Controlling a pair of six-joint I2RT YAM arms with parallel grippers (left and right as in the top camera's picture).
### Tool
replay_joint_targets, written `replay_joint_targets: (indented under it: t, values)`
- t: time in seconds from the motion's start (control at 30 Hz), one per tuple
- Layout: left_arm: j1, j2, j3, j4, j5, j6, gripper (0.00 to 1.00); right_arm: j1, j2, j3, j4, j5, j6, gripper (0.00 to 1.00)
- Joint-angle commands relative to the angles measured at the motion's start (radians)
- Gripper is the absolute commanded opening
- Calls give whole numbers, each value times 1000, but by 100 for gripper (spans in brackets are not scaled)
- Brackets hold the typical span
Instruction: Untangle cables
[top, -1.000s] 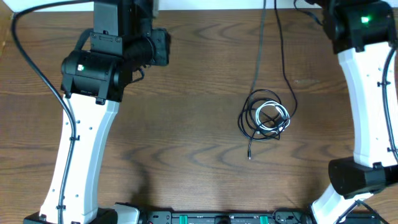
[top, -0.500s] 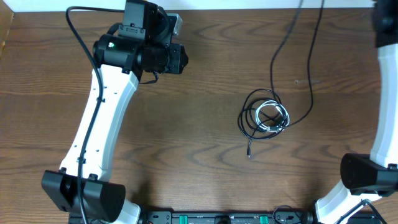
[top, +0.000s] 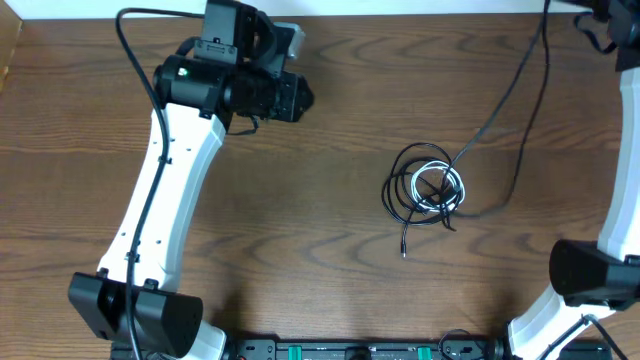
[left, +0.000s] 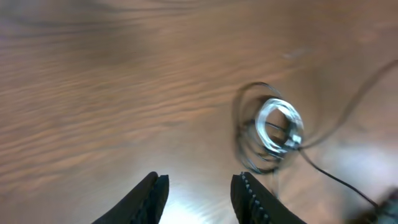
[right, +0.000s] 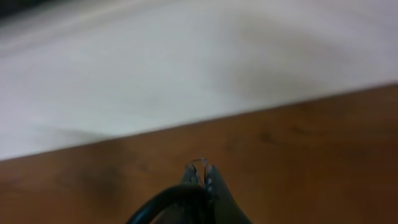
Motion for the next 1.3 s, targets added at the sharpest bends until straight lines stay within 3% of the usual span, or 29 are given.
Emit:
replay_joint_targets:
  t: [0.0, 0.2, 0.43, 0.6, 0.8, 0.97, 1.03, 1.13, 1.27]
  values:
    - [-31, 34, 3, -2, 232, 124, 43, -24, 50, 5, -44, 66, -54, 1]
    - [-90, 95, -39, -3, 425, 164, 49, -67, 88, 5, -93, 11, -54, 1]
    - [-159, 132, -139, -2, 430, 171, 61, -136, 89, 5, -106, -84, -37, 1]
    - [-243, 134, -167, 11, 445, 168, 62, -166, 89, 5, -114, -129, -35, 1]
    - [-362, 166, -245, 140, 444, -40, 63, -166, 89, 5, -137, -125, -40, 1]
    - [-421, 244, -271, 343, 444, -330, 63, -166, 89, 5, -143, -125, -40, 1]
    - [-434, 272, -271, 396, 444, -386, 63, -166, 89, 5, -150, -125, -40, 1]
    - [-451, 307, -271, 443, 433, -352, 63, -166, 89, 5, -158, -124, -48, 1]
    - [-465, 304, -271, 468, 437, -163, 63, -166, 89, 5, -170, -124, -56, 1]
